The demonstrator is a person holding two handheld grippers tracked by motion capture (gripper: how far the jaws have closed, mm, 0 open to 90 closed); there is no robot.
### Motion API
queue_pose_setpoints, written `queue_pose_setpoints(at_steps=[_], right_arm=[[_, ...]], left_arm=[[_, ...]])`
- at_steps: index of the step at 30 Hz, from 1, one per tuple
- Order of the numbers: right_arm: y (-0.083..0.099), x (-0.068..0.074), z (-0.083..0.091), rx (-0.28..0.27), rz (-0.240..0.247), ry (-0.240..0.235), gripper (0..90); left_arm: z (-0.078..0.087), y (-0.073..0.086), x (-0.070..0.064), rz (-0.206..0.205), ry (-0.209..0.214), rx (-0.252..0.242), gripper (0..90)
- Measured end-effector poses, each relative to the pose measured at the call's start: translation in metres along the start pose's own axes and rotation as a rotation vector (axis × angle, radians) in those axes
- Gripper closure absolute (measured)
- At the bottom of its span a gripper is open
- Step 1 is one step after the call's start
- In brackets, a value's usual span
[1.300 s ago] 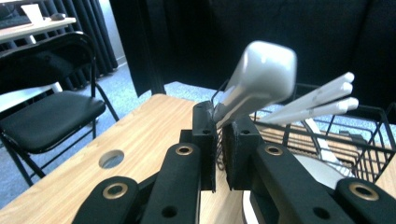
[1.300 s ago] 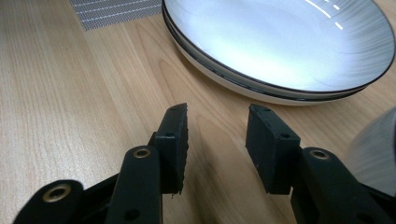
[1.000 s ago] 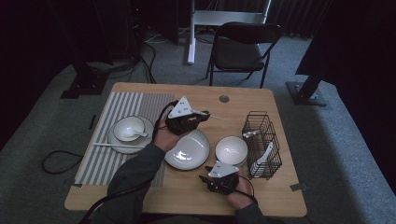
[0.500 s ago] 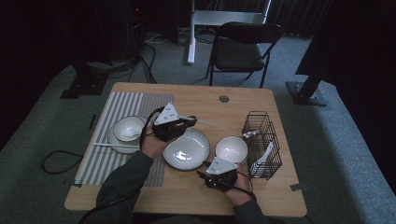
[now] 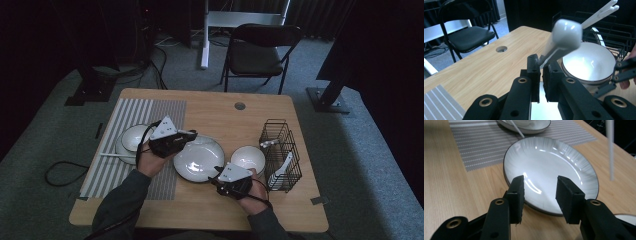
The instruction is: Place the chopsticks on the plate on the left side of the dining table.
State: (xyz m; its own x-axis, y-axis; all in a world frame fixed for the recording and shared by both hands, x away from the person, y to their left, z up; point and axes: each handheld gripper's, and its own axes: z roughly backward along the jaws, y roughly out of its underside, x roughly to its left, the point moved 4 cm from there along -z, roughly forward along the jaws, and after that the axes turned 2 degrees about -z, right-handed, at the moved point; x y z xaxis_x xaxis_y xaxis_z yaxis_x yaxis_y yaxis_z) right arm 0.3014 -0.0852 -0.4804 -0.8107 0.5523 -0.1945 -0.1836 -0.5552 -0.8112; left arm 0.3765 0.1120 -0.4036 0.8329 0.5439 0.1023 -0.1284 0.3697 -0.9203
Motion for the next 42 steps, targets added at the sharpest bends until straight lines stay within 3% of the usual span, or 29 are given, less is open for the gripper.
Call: queue_pose_setpoints(at_steps=[21,33,36,42], right_arm=[[-0.028,-0.019,-0.013,0.003,0.027,0.059,61.2],[-0.038,-0.029,-0.027,0.042,0.029,0.091,64.9],[-0.039,-0.028,-0.031,0.056,0.046,0.086,66.5],[-0.039,-0.028,-0.037,0.064,0.056,0.077,69.2]], left_arm=[[0.029,0.008,-0.010,-0.003,-0.006,0.007,84.9],[0.048,0.006,-0.029,-0.027,0.030,0.011,84.9],[0.052,0.004,-0.033,-0.021,0.058,0.001,84.9],[0.053,0.004,-0.034,-0.023,0.058,0.007,84.9]])
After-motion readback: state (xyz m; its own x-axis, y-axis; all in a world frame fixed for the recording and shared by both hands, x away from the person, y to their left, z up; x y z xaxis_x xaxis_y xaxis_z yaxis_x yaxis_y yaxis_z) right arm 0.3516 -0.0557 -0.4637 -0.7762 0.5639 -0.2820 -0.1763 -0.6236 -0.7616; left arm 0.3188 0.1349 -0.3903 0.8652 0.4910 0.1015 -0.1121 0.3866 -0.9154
